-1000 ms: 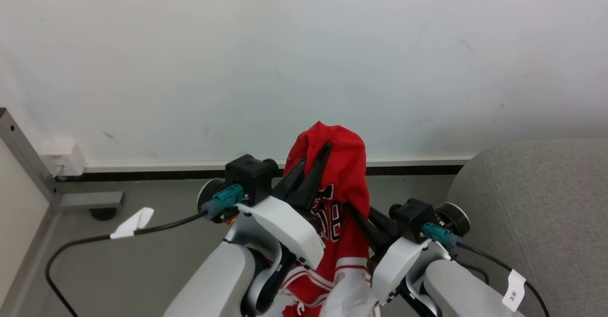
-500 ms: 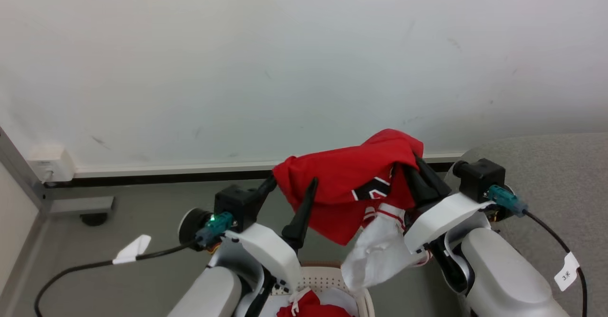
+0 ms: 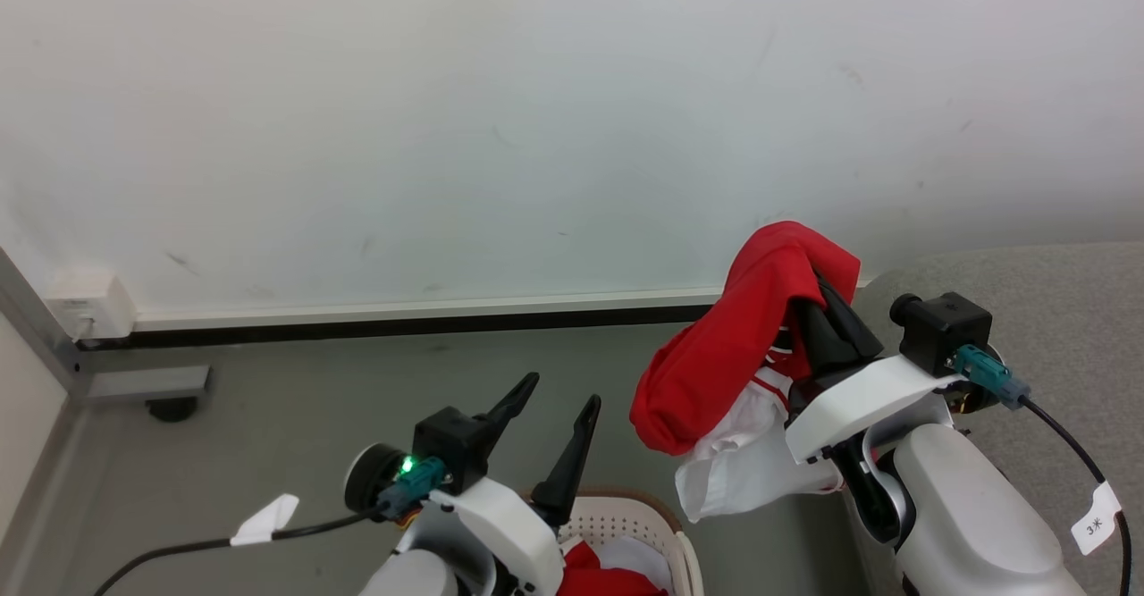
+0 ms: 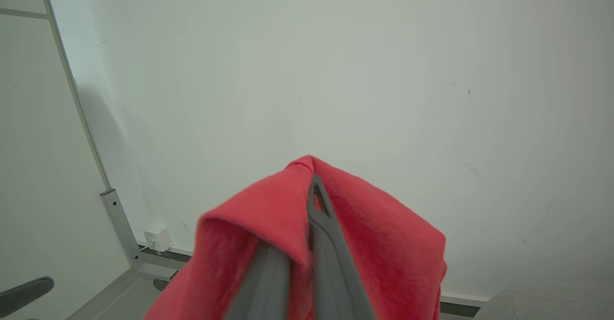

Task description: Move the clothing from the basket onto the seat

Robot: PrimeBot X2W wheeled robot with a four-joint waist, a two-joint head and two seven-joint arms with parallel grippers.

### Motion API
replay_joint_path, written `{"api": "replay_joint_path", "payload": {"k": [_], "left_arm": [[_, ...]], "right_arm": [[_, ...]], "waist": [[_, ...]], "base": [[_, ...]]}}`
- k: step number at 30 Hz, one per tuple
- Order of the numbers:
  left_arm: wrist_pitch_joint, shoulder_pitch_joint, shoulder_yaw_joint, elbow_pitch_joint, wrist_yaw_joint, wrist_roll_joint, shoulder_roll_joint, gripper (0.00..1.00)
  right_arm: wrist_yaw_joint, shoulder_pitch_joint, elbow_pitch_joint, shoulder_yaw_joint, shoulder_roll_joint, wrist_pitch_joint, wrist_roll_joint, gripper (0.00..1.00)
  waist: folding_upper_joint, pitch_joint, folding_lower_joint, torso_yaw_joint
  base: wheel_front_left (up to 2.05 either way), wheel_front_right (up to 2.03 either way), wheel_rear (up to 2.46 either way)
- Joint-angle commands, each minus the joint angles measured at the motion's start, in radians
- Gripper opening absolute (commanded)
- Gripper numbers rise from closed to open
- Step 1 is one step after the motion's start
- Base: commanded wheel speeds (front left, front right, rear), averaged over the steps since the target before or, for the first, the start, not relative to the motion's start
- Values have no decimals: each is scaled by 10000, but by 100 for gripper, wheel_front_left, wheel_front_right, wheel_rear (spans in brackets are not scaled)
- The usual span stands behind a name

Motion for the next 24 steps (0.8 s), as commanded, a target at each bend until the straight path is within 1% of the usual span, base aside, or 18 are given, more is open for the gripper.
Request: {"api": "replay_joint_path", "payload": {"k": [1,9,14,19,24], "left_arm": [[-99,27,-11,59,-23,21,22,100],[-217,-116,-103,158,29,-60,-86,100],[-222,-156,-105,144,43,-114,-63,100],[-213,-162,-142,12,54,-148,-33,100],[-163,-191,-311,-197,31,-166,-140,100]], "right_arm": [[-21,151,-56,-49,-16,-36,-35,0],[-21,198,-128,-109,-9,-36,-130,0],[-21,220,-185,-278,-6,-36,-248,0],[-21,249,-276,-435,-85,-36,-354,0],[-21,374,-427,-512,-360,-36,-481,0]], "waist": [[0,-13,0,6],[0,-35,0,-52],[0,30,0,-281],[0,134,0,-824],[0,250,0,-1564]], "base": [[0,0,0],[0,0,0],[0,0,0],[0,0,0],[0,0,0]]}}
